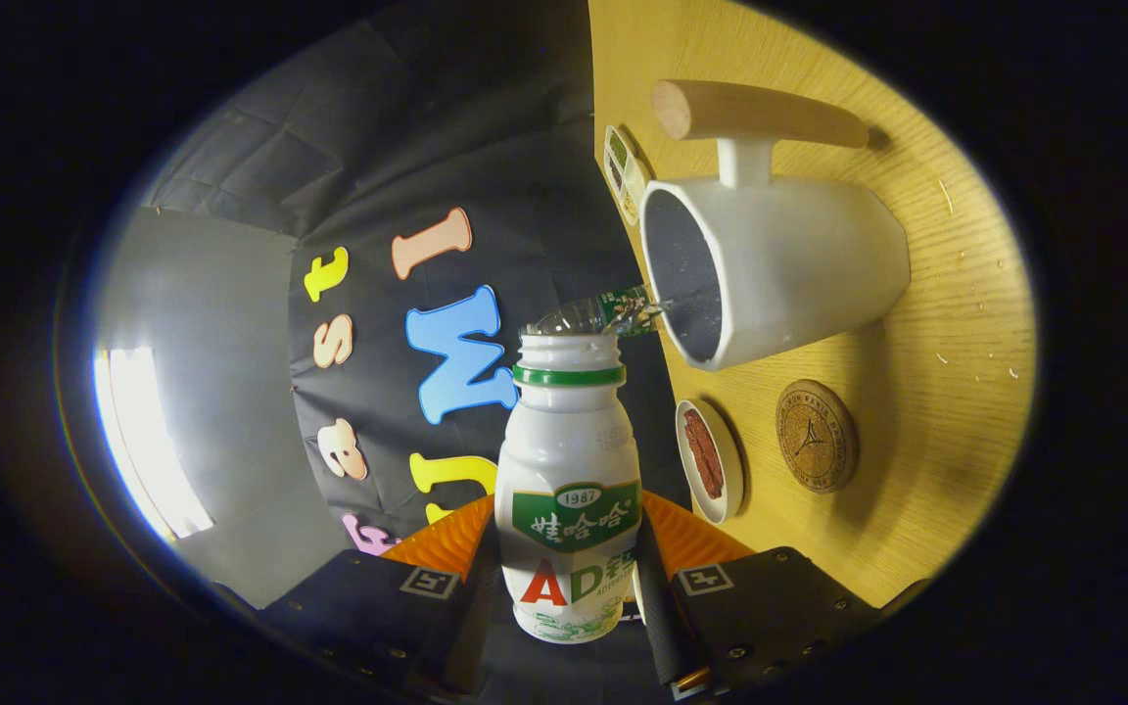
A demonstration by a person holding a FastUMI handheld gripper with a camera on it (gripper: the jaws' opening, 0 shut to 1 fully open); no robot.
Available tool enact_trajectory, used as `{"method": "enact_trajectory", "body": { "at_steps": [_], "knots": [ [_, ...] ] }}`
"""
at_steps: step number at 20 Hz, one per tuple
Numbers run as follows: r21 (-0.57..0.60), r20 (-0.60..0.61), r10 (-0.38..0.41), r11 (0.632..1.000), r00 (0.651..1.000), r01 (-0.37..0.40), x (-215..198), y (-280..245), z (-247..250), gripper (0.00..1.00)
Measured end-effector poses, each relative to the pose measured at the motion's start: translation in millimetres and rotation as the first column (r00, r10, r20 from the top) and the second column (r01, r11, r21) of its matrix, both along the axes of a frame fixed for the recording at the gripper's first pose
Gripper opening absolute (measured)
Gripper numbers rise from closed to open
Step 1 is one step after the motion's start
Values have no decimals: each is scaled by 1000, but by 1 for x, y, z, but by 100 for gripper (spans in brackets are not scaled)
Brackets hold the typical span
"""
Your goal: Take the bottle from table, then pour the juice into the cup, finally place the bottle on the coaster
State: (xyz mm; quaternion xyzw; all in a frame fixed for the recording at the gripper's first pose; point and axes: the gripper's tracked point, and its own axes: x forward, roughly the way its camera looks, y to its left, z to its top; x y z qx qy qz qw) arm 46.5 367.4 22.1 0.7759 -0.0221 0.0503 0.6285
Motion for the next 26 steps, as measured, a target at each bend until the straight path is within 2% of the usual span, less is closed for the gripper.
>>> {"method": "enact_trajectory", "body": {
  "at_steps": [26],
  "knots": [
    [54, -14, -19, 998, 1000, 20, 2, -10, -7, 66]
  ]
}}
